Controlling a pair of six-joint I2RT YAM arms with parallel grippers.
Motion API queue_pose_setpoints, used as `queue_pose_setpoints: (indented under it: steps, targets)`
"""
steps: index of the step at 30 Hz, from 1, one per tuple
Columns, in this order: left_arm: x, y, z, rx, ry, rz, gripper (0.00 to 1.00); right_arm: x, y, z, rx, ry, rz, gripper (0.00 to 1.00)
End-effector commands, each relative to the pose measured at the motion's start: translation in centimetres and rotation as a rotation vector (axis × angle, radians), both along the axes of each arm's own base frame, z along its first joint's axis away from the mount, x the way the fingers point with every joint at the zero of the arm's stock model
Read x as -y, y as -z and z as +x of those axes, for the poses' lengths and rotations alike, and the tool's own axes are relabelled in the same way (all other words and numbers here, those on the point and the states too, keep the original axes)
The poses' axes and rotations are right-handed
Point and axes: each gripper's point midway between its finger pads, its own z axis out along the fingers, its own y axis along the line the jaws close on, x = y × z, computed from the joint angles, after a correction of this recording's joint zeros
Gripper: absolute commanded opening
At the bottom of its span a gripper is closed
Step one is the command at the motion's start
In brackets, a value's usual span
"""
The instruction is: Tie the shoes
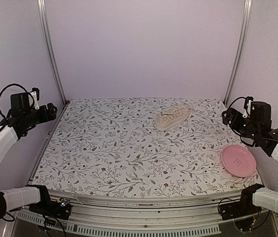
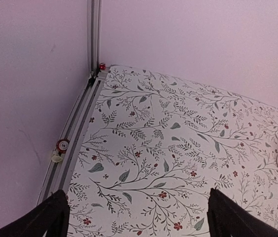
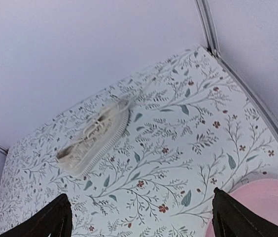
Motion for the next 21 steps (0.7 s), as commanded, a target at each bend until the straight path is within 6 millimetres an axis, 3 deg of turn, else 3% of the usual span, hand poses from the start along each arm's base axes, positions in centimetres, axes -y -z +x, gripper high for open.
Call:
queue_pose_setpoints:
  steps: [1, 3, 6, 10, 12, 13, 15, 19, 21]
  targets:
    - [0.3, -1.5, 0.0, 0.049, 0.009, -0.032, 0.97, -0.4, -6.2, 0.1, 0.323, -0.053, -0.015, 0.99]
    - [2.5, -2.1, 0.1, 0.077, 0.115, -0.079, 0.97, -0.4, -7.3, -0.3, 0.386, -0.062, -0.028, 0.99]
    - [7.8, -2.5, 0.3, 0.119, 0.305, -0.159, 0.97, -0.1, -8.3, -0.7, 0.438, -0.057, -0.057, 0.99]
    - [17.3, -1.3, 1.1, 0.104, 0.507, -0.178, 0.96, 0.0, -8.8, -1.0, 0.481, -0.055, -0.06, 0.99]
    - [22.3, -0.3, 1.2, 0.081, 0.601, -0.152, 0.96, -0.9, -9.2, -1.1, 0.497, -0.105, -0.049, 0.99]
    - [25.7, 0.2, 0.7, 0.068, 0.673, -0.13, 0.97, -1.4, -9.2, -1.2, 0.497, -0.14, -0.048, 0.99]
    - [30.3, 1.5, 0.8, 0.04, 0.758, -0.1, 0.97, -2.2, -8.9, -1.1, 0.48, -0.185, -0.043, 0.99]
    - [37.5, 4.5, 2.0, -0.054, 0.885, -0.134, 0.97, -4.0, -7.7, -0.7, 0.418, -0.274, 0.009, 0.99]
    - [40.4, 7.4, 3.2, -0.115, 0.913, -0.14, 0.97, -5.3, -7.2, -0.7, 0.393, -0.34, 0.044, 0.99]
